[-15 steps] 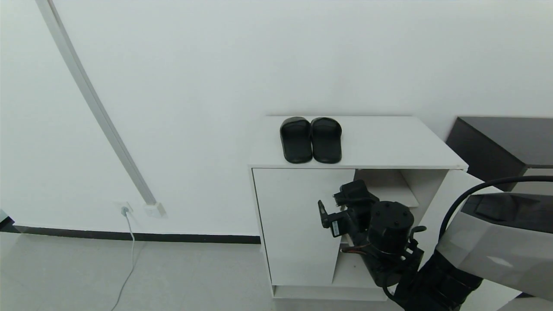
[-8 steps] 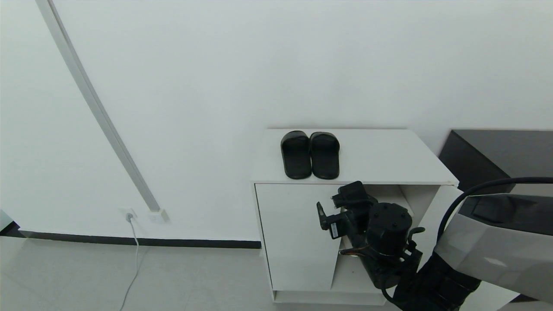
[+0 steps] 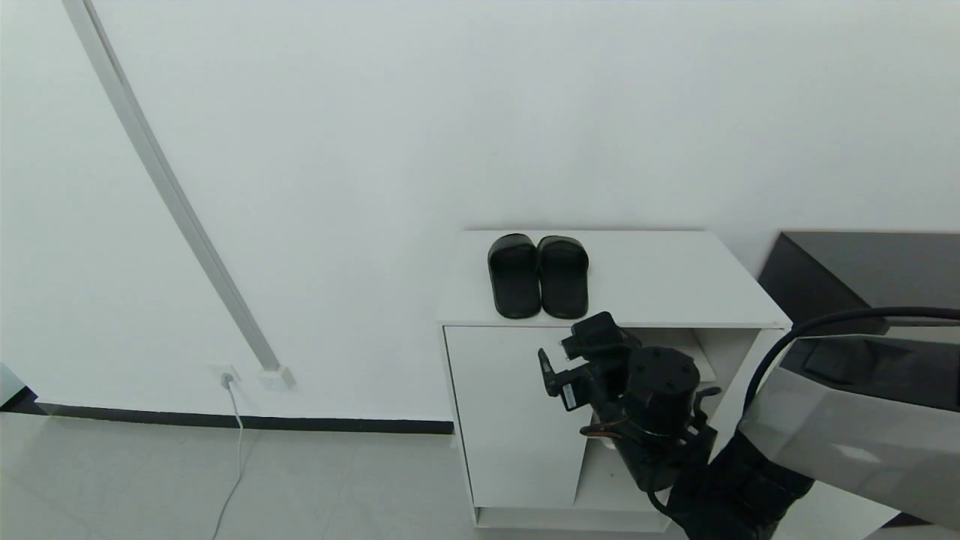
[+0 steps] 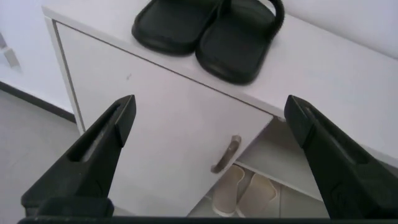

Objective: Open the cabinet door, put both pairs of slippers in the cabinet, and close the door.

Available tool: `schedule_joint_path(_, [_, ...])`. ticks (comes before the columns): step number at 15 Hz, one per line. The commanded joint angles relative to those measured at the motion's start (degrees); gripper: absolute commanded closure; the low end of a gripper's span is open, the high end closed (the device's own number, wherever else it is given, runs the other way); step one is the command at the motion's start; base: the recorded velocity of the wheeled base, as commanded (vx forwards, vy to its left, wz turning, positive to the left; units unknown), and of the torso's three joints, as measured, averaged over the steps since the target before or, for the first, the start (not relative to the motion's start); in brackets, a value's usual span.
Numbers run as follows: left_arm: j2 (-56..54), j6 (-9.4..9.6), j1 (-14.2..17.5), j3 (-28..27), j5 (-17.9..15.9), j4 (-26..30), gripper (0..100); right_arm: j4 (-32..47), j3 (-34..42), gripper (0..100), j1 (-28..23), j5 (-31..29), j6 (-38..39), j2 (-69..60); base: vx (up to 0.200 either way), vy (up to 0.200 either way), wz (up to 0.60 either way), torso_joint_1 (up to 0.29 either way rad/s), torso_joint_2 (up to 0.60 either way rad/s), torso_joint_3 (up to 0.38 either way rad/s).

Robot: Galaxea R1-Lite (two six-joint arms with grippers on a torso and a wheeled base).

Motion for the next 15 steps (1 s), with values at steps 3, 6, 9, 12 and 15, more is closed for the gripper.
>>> schedule_joint_path(3, [0.08, 0.27, 0.01, 0.02, 0.02, 0.0, 100, 31.49, -21.84, 0, 0.78, -6.84, 11.02, -4.73, 0.0, 0.0, 0.0, 0.0, 0.0, 0.0])
schedule_joint_path(6, [0.08, 0.19, 0.01, 0.02, -0.07, 0.0, 100, 44.85, -31.6, 0, 2.09, -9.83, 20.25, -4.47, 0.0, 0.0, 0.0, 0.0, 0.0, 0.0])
schedule_joint_path(9, [0.08, 0.19, 0.01, 0.02, -0.07, 0.0, 100, 47.75, -32.74, 0, 2.62, -9.83, 22.97, -2.89, 0.0, 0.0, 0.0, 0.0, 0.0, 0.0])
schedule_joint_path(12, [0.08, 0.19, 0.01, 0.02, -0.07, 0.0, 100, 47.66, -32.74, 0, 2.09, -10.0, 23.94, -1.39, 0.0, 0.0, 0.0, 0.0, 0.0, 0.0])
schedule_joint_path(15, [0.08, 0.19, 0.01, 0.02, -0.25, 0.0, 100, 47.66, -33.01, 0, 2.01, -9.91, 23.94, -0.87, 0.2, 0.0, 0.0, -0.004, 0.0, 0.004])
